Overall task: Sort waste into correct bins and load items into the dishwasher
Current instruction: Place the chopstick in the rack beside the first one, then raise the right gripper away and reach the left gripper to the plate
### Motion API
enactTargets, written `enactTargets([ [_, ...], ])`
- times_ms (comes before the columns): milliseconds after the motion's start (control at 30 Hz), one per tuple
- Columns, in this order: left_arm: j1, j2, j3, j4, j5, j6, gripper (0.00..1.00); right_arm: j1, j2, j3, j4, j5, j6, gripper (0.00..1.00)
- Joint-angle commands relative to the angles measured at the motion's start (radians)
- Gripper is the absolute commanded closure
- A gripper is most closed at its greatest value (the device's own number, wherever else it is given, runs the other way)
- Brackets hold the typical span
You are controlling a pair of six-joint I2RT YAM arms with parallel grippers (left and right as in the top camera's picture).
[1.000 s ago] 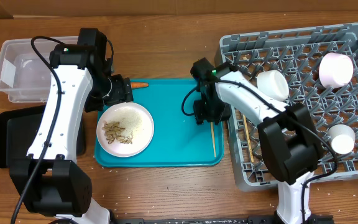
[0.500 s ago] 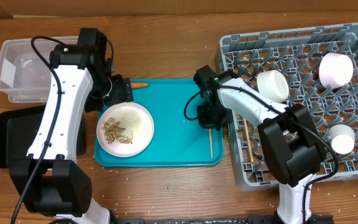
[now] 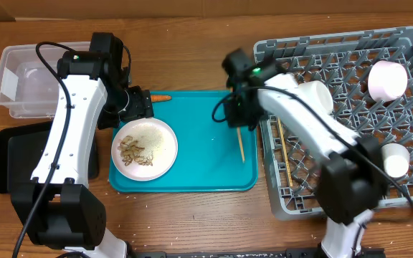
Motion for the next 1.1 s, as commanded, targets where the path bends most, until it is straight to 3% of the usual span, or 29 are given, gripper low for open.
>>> enactTargets([
  [0, -0.007, -0.024, 0.015, 0.001, 0.011, -0.007, 0.15, -0.04, -0.153, 0.051, -0.022, 0.123, -0.024, 0.96],
  [133, -0.007, -0.024, 0.015, 0.001, 0.011, -0.007, 0.15, -0.103, -0.19, 0.051, -0.094, 0.238, -0.024, 0.96],
  [333, -0.007, -0.024, 0.015, 0.0, 0.011, -0.008, 0.15, -0.196, -0.187, -0.036, -0.12, 0.226, -0.064, 0.96],
  [500, -0.007, -0.024, 0.015, 0.0, 0.011, -0.01, 0.14, -0.214, -0.187, -0.186, -0.043, 0.063, -0.177, 0.96],
  [733, -0.007, -0.024, 0.015, 0.001, 0.011, -0.01, 0.14, -0.21, -0.187, -0.356, 0.065, 0.021, -0.177, 0.96],
  [900, -0.007, -0.024, 0.015, 0.001, 0.011, -0.01, 0.13, -0.211, -0.189, -0.373, 0.077, 0.022, -0.177, 0.86],
  [1067, -0.007, -0.024, 0.015, 0.001, 0.011, -0.01, 0.12, -0.21, -0.215, -0.321, 0.06, 0.022, -0.173, 0.63],
])
